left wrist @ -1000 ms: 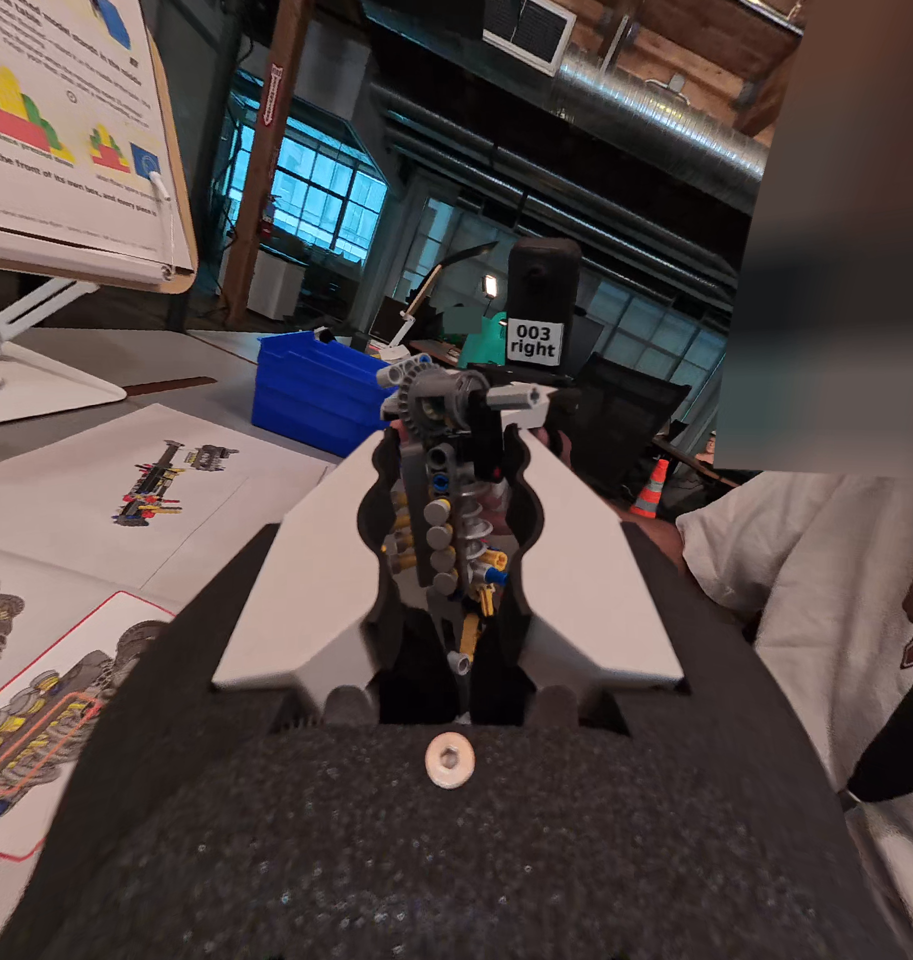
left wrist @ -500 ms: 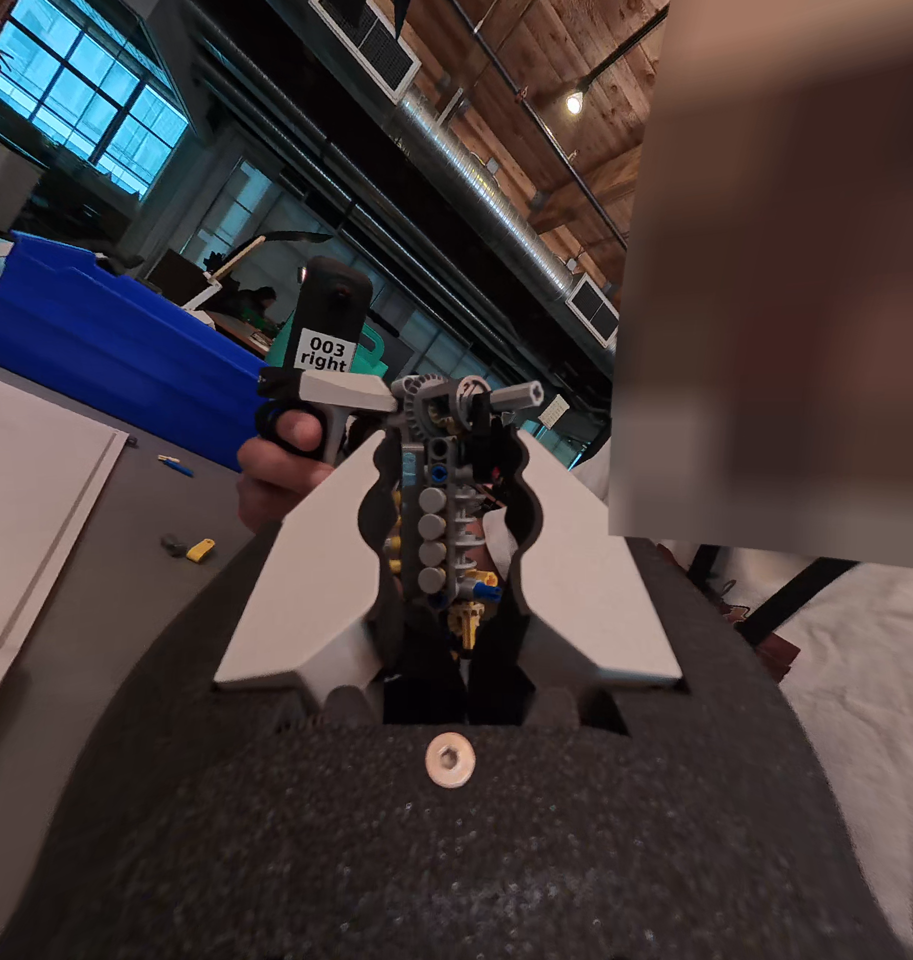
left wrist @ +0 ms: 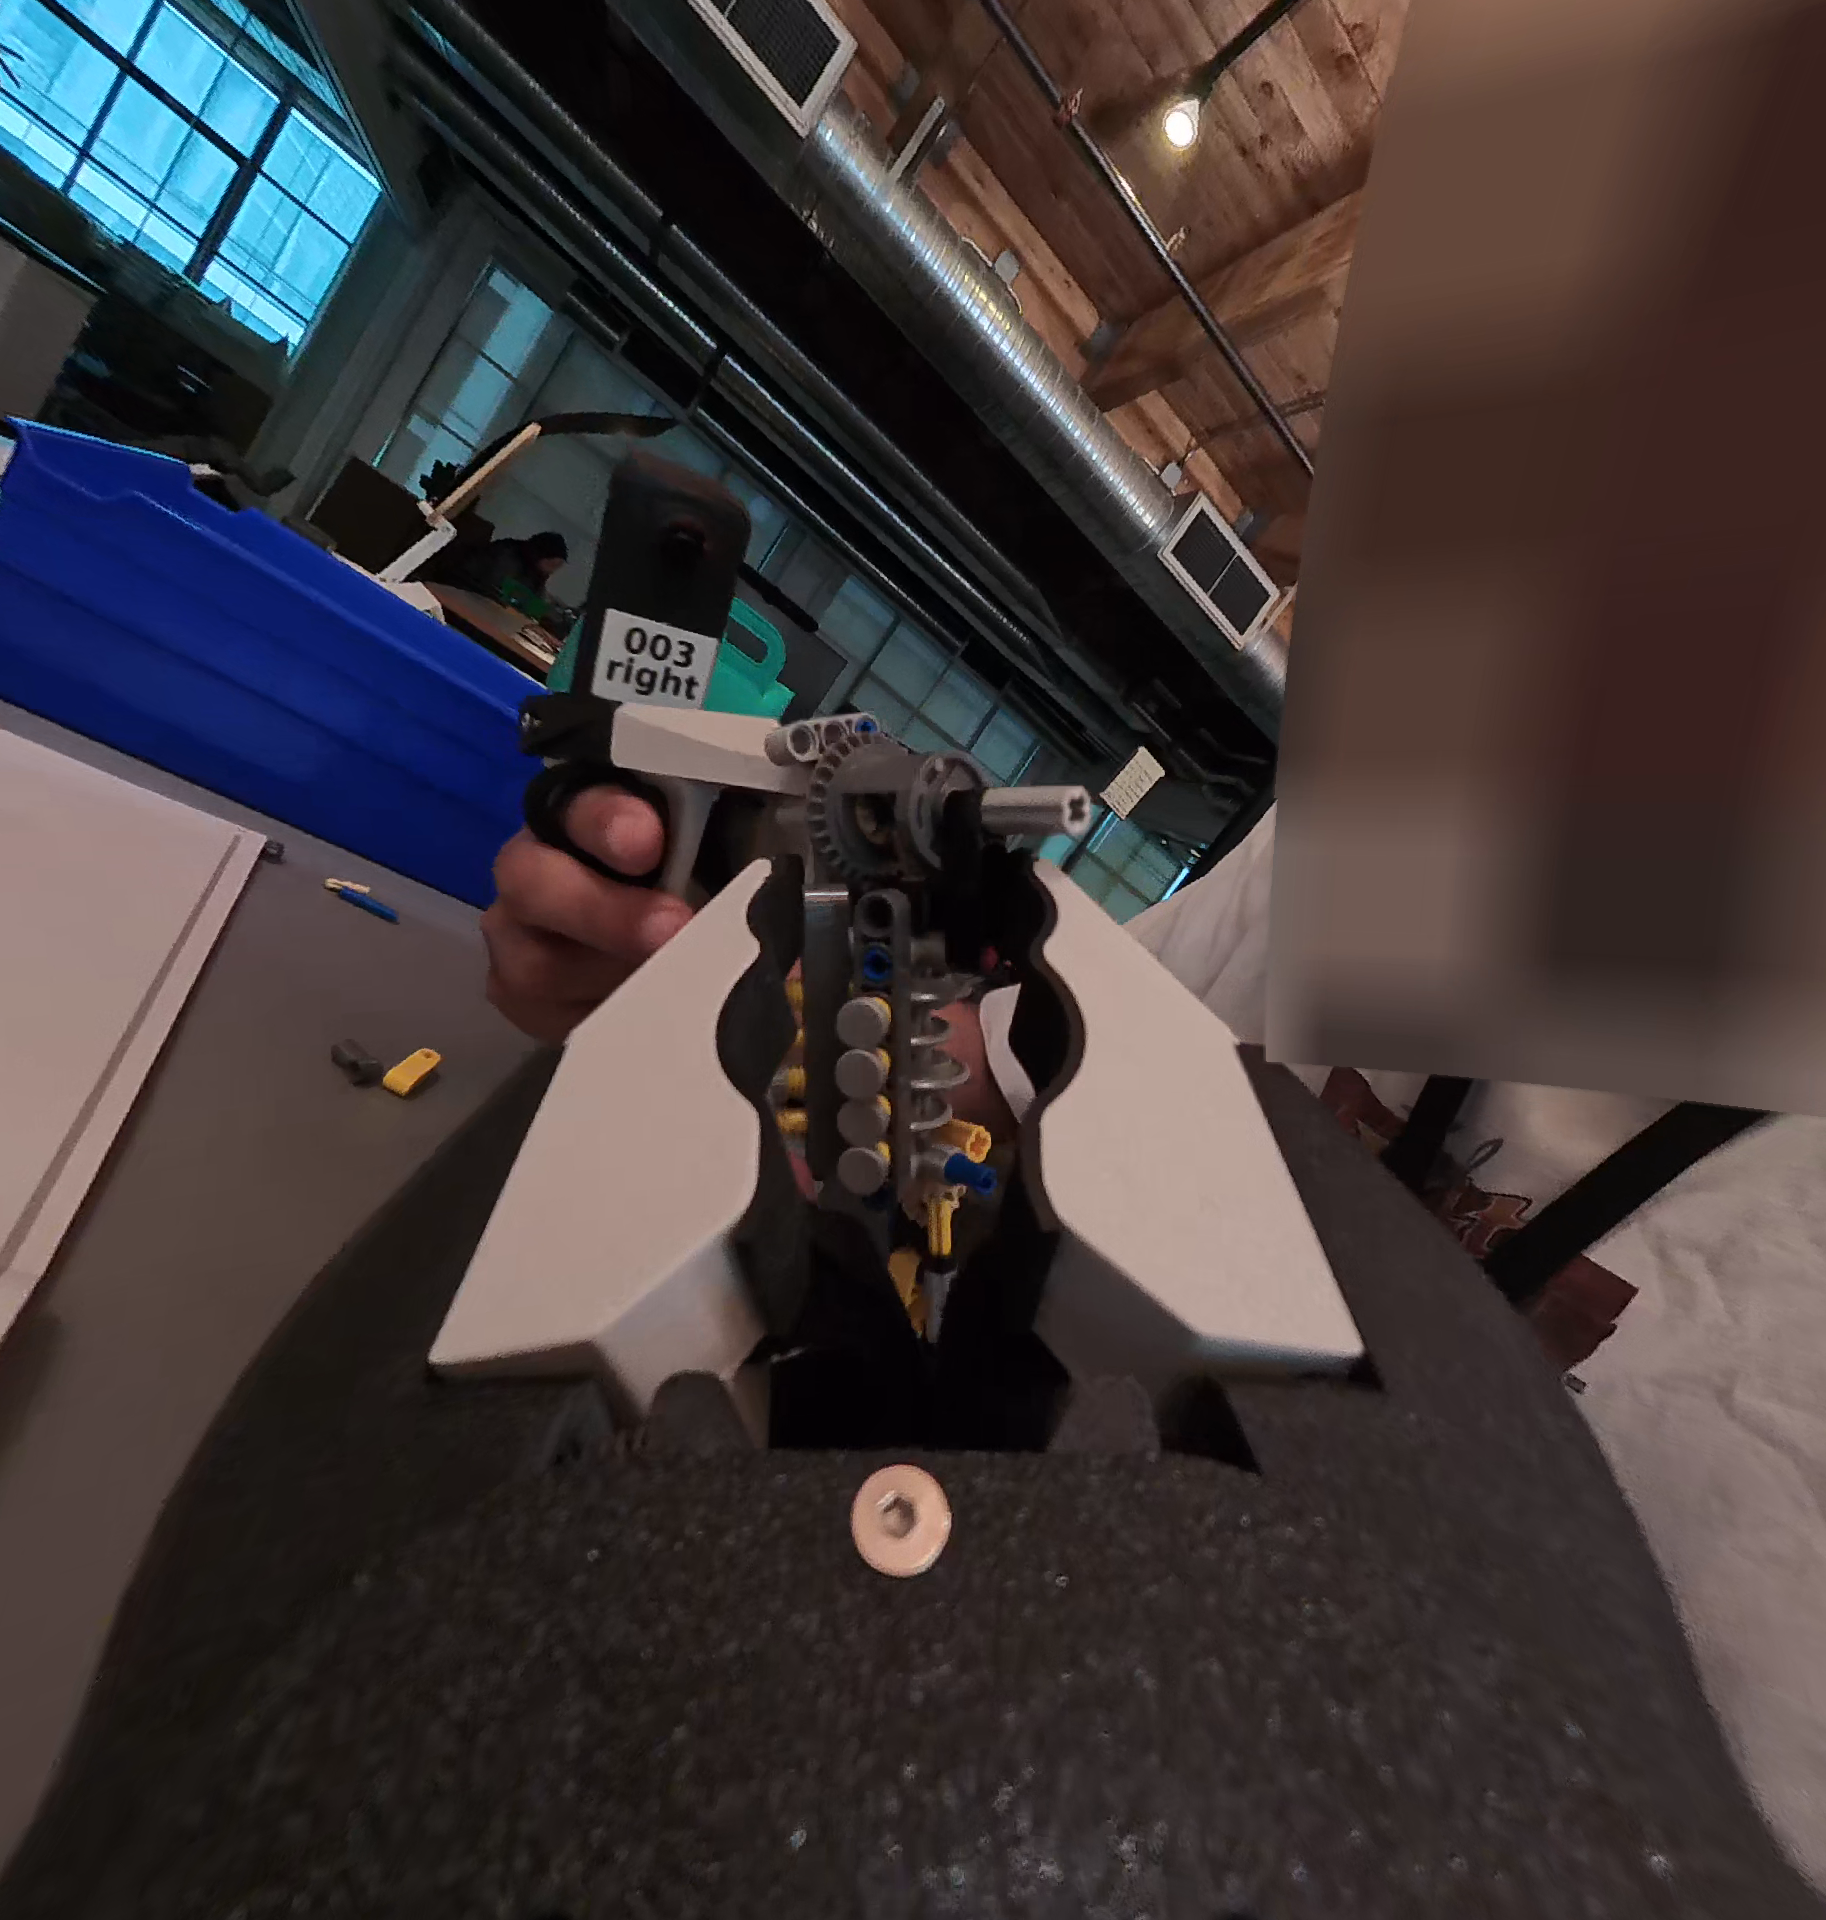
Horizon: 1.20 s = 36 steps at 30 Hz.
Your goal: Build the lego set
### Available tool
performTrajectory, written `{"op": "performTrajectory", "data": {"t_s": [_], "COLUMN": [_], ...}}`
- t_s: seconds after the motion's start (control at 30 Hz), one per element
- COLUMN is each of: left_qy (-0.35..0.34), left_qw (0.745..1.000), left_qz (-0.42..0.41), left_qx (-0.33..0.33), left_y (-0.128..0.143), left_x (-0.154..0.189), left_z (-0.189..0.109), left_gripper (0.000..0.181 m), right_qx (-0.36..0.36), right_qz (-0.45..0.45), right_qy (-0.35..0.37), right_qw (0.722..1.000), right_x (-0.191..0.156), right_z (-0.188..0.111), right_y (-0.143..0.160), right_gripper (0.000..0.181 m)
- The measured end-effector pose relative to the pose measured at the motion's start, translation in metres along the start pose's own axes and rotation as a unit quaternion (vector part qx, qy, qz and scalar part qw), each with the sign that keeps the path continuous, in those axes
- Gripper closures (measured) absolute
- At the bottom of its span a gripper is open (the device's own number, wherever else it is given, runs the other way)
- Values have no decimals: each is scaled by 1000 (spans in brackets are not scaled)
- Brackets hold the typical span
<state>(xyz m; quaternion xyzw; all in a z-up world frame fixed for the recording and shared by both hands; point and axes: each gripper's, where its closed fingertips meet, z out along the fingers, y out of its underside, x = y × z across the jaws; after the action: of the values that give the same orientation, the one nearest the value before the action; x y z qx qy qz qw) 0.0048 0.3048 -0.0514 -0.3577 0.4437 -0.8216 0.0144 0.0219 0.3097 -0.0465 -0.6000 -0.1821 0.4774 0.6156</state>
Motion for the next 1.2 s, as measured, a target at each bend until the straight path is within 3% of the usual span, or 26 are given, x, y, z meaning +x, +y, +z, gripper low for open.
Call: {"op": "performTrajectory", "data": {"t_s": [0.03,0.17,0.33,0.4,0.5,0.73,0.83,0.87,0.9,1.03,1.2], "left_qy": [-8,-35,-100,-129,-162,-167,-161,-163,-164,-176,-172], "left_qw": [1000,999,992,985,977,972,976,977,977,970,965], "left_qz": [4,21,75,103,131,147,135,131,131,169,193], "left_qx": [0,6,25,38,52,70,55,44,29,-1,-45], "left_y": [0,-4,-18,-24,-30,-31,-31,-31,-30,-29,-24], "left_x": [-2,-6,-13,-15,-18,-17,-16,-17,-18,-18,-10], "left_z": [-1,-3,-10,-12,-16,-11,-14,-16,-19,-24,-27], "left_gripper": [144,144,144,144,144,144,144,143,142,152,150], "right_qx": [-4,-23,-123,-156,-152,-82,-86,-86,-88,-97,-90], "right_qz": [-4,-17,-70,-85,-72,-29,-38,-31,-25,-48,-29], "right_qy": [14,64,234,250,289,325,314,304,296,298,280], "right_qw": [1000,998,962,952,942,942,945,948,951,948,955], "right_x": [3,12,38,29,27,38,37,35,32,33,31], "right_z": [0,-1,-11,0,17,31,32,33,32,29,29], "right_y": [1,3,13,20,22,20,19,19,19,18,16], "right_gripper": [169,153,136,128,124,135,137,143,169,168,170]}}
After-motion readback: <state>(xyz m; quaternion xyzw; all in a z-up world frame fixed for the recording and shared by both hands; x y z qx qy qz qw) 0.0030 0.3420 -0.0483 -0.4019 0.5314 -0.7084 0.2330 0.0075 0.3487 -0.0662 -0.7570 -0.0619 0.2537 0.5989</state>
